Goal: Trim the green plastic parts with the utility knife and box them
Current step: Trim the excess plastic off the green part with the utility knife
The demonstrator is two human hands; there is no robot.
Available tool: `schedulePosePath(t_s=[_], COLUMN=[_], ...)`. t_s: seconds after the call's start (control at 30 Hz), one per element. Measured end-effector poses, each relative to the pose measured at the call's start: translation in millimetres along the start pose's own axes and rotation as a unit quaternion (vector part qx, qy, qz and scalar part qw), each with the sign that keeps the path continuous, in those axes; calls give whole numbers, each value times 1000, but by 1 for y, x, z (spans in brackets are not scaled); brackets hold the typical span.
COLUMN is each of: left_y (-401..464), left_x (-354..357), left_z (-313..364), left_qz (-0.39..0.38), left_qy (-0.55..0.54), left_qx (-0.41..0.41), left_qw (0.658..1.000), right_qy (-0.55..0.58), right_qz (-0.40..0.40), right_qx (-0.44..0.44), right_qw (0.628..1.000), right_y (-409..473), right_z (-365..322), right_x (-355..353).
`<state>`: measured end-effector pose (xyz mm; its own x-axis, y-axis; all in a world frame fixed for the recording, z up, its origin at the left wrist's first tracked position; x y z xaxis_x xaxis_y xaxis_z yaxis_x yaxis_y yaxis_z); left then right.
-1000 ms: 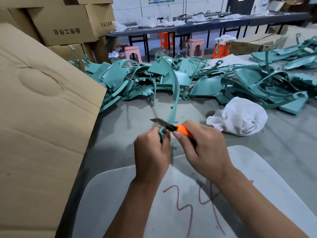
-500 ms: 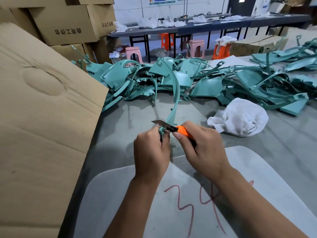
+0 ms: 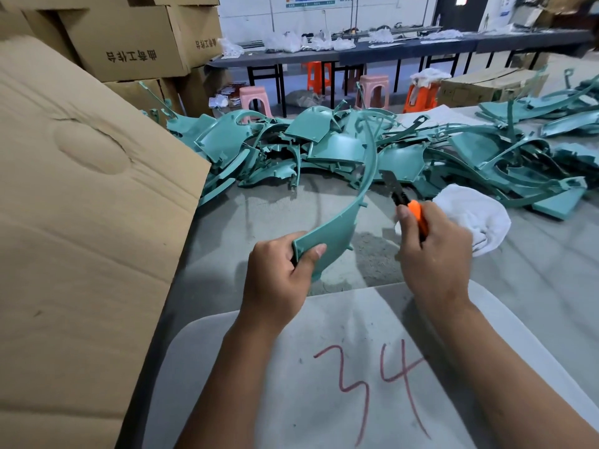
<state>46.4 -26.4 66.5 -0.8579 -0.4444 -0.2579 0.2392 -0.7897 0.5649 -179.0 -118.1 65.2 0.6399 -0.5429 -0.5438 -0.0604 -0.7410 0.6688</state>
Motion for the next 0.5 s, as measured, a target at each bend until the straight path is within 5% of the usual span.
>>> schedulePosePath(t_s=[0.23, 0.5], left_y=[2, 2], left_x=[0, 0], left_z=[-2, -3], left_qz=[4, -60], left_qy=[21, -54], left_qx=[-13, -30], left_qw=[1000, 996], right_qy=[27, -30], right_qz=[-53, -9], right_qx=[-258, -10], right_qw=[964, 999], right_y=[-35, 3], right_z=[-76, 4], right_x=[4, -1])
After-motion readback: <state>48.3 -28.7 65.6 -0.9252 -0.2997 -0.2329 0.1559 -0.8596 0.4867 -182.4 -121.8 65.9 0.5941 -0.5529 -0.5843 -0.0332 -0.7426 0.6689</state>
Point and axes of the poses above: each hand's wrist, its own y-axis towards the middle knuckle, its own x-axis out of the palm, z = x × y, the point moved 8 cm from there along y, towards the middle knuckle, and after that the axes turned 14 degrees about -y, right-handed, at the moved point
